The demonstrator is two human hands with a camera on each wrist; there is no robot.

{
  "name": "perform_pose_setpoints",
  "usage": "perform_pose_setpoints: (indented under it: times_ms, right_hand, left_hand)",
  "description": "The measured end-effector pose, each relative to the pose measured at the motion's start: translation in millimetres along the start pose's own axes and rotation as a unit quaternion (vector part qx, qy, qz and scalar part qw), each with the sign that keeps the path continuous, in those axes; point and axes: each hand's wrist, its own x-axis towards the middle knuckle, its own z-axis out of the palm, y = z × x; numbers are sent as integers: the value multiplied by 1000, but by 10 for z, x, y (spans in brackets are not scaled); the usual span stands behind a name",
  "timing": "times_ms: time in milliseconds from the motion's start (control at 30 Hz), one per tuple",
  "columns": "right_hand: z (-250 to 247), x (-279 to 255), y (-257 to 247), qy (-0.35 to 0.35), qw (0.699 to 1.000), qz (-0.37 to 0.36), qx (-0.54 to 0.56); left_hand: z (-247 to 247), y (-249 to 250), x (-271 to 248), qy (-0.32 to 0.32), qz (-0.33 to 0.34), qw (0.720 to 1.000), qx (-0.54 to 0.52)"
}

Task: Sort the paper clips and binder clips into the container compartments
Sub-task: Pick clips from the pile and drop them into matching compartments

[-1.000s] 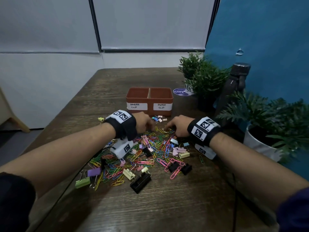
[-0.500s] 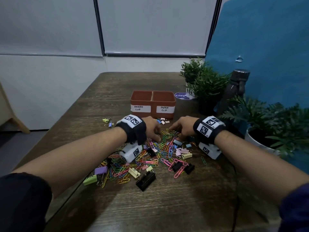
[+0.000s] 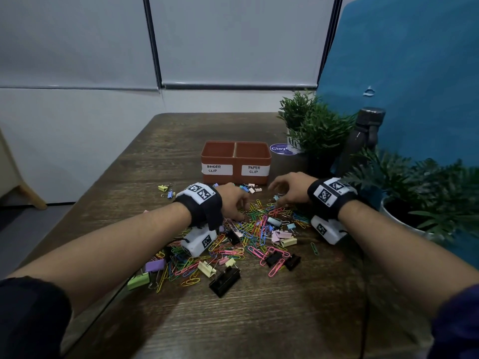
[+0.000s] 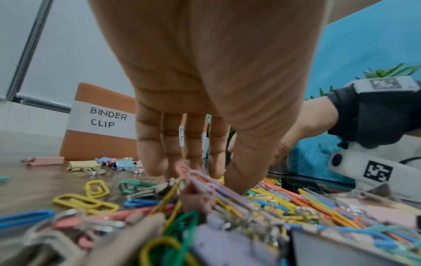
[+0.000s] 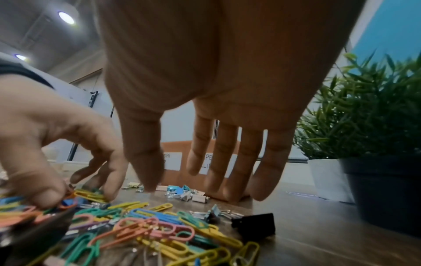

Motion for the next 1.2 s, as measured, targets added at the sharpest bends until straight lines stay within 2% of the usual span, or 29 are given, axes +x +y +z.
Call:
perform_pose_setpoints:
  times_ms: [167,367,533,600,967,1067,1200]
  right_hand:
    - [21,37,-25,-29,999,9,-37]
    - [-11,57,-26,7,1000,-2,0]
    - [36,16,13,-63,998,-8,-1]
    - [83,20,9,-68,997,-6,-20]
    - [229,138,-76,11,994,-33,-107]
    - [220,148,-63,17,995,-34,-91]
    - [182,152,8,34,999,-20,-36]
  left_hand:
    - [-6,14,3,0,-3,1000,1]
    - [13,-14,-10,7,-5,1000,12]
    - [15,28,2,16,-3,999,40]
    - [0,55,3,20,-1,999,46]
    - [-21,47,18,32,-7,999,32]
    - [-24,22,37,39,-13,999,27]
    - [-47,62,71,-11,-32,999,33]
